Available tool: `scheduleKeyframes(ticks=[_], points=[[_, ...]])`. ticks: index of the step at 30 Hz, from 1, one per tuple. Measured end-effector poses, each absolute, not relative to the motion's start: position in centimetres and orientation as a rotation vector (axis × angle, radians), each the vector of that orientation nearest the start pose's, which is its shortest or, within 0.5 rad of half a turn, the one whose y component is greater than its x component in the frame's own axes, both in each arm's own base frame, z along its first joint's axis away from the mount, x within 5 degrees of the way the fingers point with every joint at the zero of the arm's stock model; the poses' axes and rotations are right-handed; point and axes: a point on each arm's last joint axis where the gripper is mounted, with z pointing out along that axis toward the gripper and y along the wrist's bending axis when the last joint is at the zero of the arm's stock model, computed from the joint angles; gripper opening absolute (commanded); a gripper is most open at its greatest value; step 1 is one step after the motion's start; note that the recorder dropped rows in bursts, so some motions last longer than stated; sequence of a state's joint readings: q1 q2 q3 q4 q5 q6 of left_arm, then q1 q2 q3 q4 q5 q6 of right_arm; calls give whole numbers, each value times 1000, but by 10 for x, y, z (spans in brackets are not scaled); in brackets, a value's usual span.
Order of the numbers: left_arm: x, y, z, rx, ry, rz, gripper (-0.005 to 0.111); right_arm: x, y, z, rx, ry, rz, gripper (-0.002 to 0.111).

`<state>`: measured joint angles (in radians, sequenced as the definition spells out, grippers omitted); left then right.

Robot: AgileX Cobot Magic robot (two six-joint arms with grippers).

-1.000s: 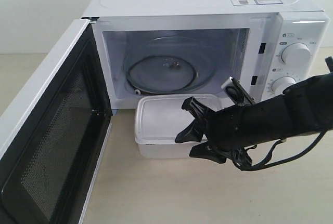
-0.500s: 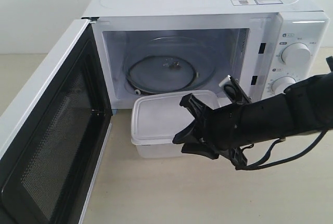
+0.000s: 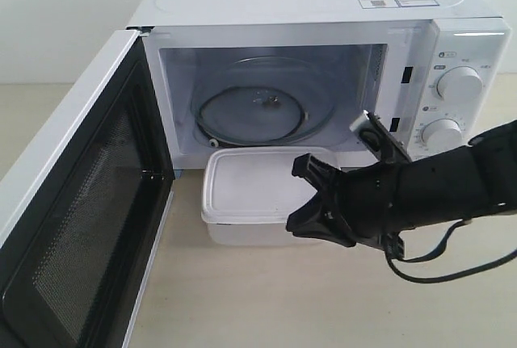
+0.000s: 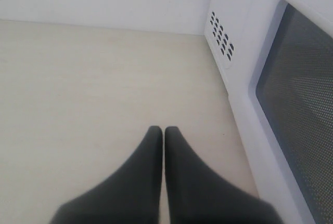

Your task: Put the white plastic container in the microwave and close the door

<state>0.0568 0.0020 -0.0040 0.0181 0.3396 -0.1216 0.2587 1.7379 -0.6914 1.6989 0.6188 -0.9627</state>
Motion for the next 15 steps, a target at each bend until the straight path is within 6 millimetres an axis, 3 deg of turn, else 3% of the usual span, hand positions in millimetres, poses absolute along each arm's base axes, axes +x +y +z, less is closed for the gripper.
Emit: scheduleKeyframes(ticks=[3, 6, 8, 12, 15], points=[[53, 4, 184, -151, 1815, -28, 4, 260, 115, 155, 281, 2564, 1144, 0], [53, 4, 184, -151, 1815, -28, 4, 252, 113, 170, -31, 2528, 1052, 3], [53, 4, 184, -151, 1815, -28, 4, 249, 114, 176, -243, 2485, 929, 17], [53, 4, 184, -151, 1815, -28, 4, 244, 125, 185, -436, 2401, 713, 43], [53, 4, 184, -151, 1815, -28, 4, 243, 146, 195, -568, 2318, 592, 47]])
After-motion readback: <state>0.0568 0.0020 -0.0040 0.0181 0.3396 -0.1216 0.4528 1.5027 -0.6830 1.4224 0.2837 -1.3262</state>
